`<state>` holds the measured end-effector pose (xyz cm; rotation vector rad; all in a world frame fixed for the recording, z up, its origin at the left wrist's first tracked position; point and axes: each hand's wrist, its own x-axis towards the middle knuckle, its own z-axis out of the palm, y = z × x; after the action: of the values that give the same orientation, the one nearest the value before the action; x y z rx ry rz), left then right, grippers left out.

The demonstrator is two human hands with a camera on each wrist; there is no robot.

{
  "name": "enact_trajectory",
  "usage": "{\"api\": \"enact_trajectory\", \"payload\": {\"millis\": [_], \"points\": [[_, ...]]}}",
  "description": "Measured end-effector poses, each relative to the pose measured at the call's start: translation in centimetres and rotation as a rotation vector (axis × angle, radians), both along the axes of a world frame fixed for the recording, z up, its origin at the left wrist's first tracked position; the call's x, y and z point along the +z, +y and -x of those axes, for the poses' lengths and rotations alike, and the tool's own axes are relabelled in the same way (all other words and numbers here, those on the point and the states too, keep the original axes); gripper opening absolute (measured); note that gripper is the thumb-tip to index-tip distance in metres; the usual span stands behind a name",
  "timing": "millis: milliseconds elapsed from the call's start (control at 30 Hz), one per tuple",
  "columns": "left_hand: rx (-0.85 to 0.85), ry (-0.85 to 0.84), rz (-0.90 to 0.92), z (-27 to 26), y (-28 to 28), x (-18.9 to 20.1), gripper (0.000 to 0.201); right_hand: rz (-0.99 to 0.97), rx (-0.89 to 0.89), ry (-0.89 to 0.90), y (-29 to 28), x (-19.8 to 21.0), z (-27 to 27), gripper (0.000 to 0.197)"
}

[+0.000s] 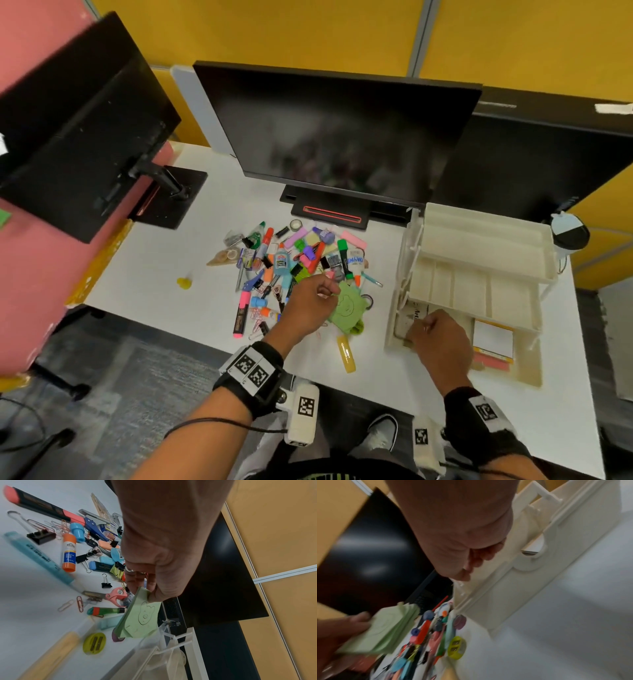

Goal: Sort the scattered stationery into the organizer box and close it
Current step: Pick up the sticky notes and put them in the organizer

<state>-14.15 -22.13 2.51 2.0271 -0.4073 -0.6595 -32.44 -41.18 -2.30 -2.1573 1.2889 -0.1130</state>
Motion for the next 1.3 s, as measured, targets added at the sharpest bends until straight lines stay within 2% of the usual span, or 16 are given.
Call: {"api": "enact_trajectory", "payload": {"millis": [100,200,267,300,367,433,533,600,700,767,833,900,1000,1100,1300], "points": [[-0.066,0.042,0.019,-2.0,0.5,0.0,0.012,-0.016,0.171,-0.179,2.8,2.5,-1.4,0.025],[-0.197,0.103,0.019,-4.6,0.4,0.7,0.014,-0.127,0.325,-0.304,5.0,3.8,-4.9,0.022],[-0.286,0.139,0.045,-6.0,0.0,0.9,0.018,-0.27,0.339,-0.287,5.1,3.9,-7.8,0.047],[-0.321,0.152,0.061,-6.7,-0.4,1.0,0.02,-0.329,0.343,-0.269,4.9,3.6,-9.1,0.046],[-0.352,0.149,0.074,-8.6,-1.0,0.7,0.018,-0.351,0.353,-0.254,4.2,2.6,-11.2,0.022],[-0.35,0.073,0.056,-11.1,-1.5,-0.2,0.012,-0.328,0.293,-0.257,3.6,1.5,-12.4,0.013],[-0.279,-0.154,-0.089,-15.7,-1.9,-2.6,0.002,-0.329,0.189,-0.256,3.5,0.4,-12.9,0.007],[-0.281,-0.285,-0.227,-17.7,-2.2,-4.2,0.019,-0.357,0.152,-0.258,3.6,-0.1,-12.7,0.003],[-0.515,-0.479,-0.335,-19.0,-3.7,-5.6,0.052,-0.359,0.13,-0.255,3.7,0.1,-12.1,0.008],[-0.663,-0.509,-0.362,-19.5,-4.6,-6.3,0.057,-0.344,0.126,-0.235,3.7,0.6,-11.7,0.008],[-0.735,-0.493,-0.386,-19.7,-4.9,-6.8,0.056,-0.329,0.126,-0.212,3.6,0.7,-11.1,0.008],[-0.721,-0.492,-0.388,-19.8,-4.9,-7.1,0.05,-0.329,0.115,-0.203,3.3,0.5,-10.5,0.007],[-0.672,-0.571,-0.387,-20.0,-4.5,-7.5,0.021,-0.336,0.091,-0.198,3.1,0.3,-10.1,0.006],[-0.669,-0.636,-0.452,-20.4,-4.2,-7.7,0.013,-0.342,0.089,-0.194,3.5,0.5,-10.5,0.008],[-0.68,-0.741,-0.652,-20.7,-5.4,-8.1,0.05,-0.357,0.137,-0.199,4.2,0.7,-11.6,0.011]]}}
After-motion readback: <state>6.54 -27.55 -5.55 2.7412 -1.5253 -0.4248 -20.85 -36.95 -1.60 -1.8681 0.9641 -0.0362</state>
